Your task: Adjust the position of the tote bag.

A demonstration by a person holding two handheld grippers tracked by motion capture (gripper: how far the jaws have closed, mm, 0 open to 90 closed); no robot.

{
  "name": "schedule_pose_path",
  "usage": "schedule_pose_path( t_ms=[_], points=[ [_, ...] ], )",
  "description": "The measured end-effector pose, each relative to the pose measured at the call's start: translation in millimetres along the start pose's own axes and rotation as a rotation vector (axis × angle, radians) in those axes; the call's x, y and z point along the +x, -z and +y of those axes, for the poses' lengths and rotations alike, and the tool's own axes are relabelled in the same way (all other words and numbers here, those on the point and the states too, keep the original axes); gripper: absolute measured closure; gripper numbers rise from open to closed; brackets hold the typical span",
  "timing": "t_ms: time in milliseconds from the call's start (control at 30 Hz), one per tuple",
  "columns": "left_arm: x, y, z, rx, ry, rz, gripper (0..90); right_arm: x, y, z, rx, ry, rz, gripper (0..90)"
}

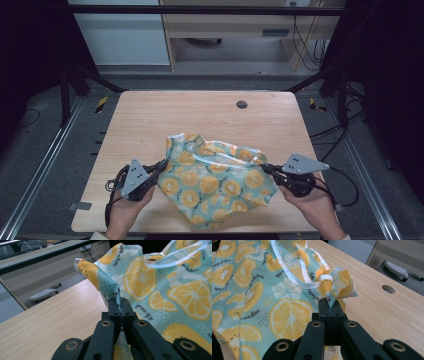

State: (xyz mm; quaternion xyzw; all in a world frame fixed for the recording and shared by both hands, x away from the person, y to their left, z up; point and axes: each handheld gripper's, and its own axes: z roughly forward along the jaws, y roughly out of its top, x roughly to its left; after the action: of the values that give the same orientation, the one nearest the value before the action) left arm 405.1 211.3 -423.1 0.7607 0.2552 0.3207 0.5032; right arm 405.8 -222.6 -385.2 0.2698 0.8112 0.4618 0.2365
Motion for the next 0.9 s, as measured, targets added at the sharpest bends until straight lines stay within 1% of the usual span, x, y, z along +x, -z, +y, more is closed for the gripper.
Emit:
schedule_pose_path(
  t_ms=[100, 200, 367, 400, 433, 467, 500, 533, 567, 600, 633, 667, 733, 767, 800, 833, 867, 900],
  points=[
    [-2.4, 3.0, -2.0, 0.003, -0.004, -0.004, 90.0, 3.7, 2.2, -2.0, -0.003, -0.002, 0.005, 90.0],
    [-6.4, 9.5, -3.6, -0.007, -0.008, -0.002, 90.0, 9.9, 7.3, -3.5, -0.014, 0.002, 0.009, 90.0],
    [-9.2, 15.8, -6.4, -0.009, -0.009, -0.003, 90.0, 15.4, 10.8, -4.2, -0.024, 0.003, 0.017, 90.0],
    [-10.0, 16.9, -8.0, -0.003, -0.009, -0.007, 90.0, 18.5, 11.1, -6.4, -0.027, 0.004, 0.025, 90.0],
    [-11.0, 17.6, -10.3, 0.004, -0.011, -0.010, 90.0, 18.5, 11.1, -6.4, -0.027, 0.004, 0.025, 90.0],
    [-13.3, 17.1, -15.0, 0.035, -0.023, -0.024, 90.0, 21.2, 10.4, -10.2, -0.027, 0.003, 0.031, 90.0],
    [-13.3, 17.1, -15.0, 0.035, -0.023, -0.024, 90.0, 22.2, 9.7, -12.7, -0.028, 0.001, 0.035, 90.0],
    [-14.9, 15.5, -17.6, 0.060, -0.042, -0.029, 90.0, 22.9, 9.1, -15.4, -0.027, -0.004, 0.039, 90.0],
    [-14.9, 15.5, -17.6, 0.060, -0.042, -0.029, 90.0, 22.9, 9.1, -15.4, -0.027, -0.004, 0.039, 90.0],
    [-16.1, 12.6, -19.7, 0.086, -0.056, -0.034, 89.8, 23.9, 7.5, -21.2, -0.027, -0.014, 0.044, 90.0],
    [-16.1, 12.6, -19.7, 0.086, -0.056, -0.034, 89.8, 23.8, 6.4, -24.4, -0.027, -0.020, 0.048, 90.0],
    [-17.6, 9.1, -21.3, 0.109, -0.064, -0.040, 89.8, 23.9, 5.3, -27.4, -0.025, -0.026, 0.051, 90.0],
    [-18.0, 8.1, -21.6, 0.118, -0.067, -0.042, 89.8, 23.9, 4.1, -30.5, -0.023, -0.032, 0.054, 90.0],
    [-18.3, 7.0, -22.0, 0.123, -0.066, -0.044, 89.7, 23.8, 1.8, -36.3, -0.020, -0.048, 0.061, 90.0],
    [-18.1, 4.9, -23.2, 0.139, -0.063, -0.046, 89.6, 23.5, 0.2, -39.0, -0.018, -0.054, 0.068, 90.0],
    [-18.1, 4.9, -23.2, 0.139, -0.063, -0.046, 89.6, 23.4, -1.4, -41.2, -0.017, -0.060, 0.070, 90.0],
    [-17.8, 1.9, -24.5, 0.153, -0.067, -0.044, 89.5, 23.5, -3.1, -42.9, -0.012, -0.065, 0.074, 90.0],
    [-17.8, 1.9, -24.5, 0.153, -0.067, -0.044, 89.5, 23.5, -3.1, -42.9, -0.012, -0.065, 0.074, 90.0]
  ],
)
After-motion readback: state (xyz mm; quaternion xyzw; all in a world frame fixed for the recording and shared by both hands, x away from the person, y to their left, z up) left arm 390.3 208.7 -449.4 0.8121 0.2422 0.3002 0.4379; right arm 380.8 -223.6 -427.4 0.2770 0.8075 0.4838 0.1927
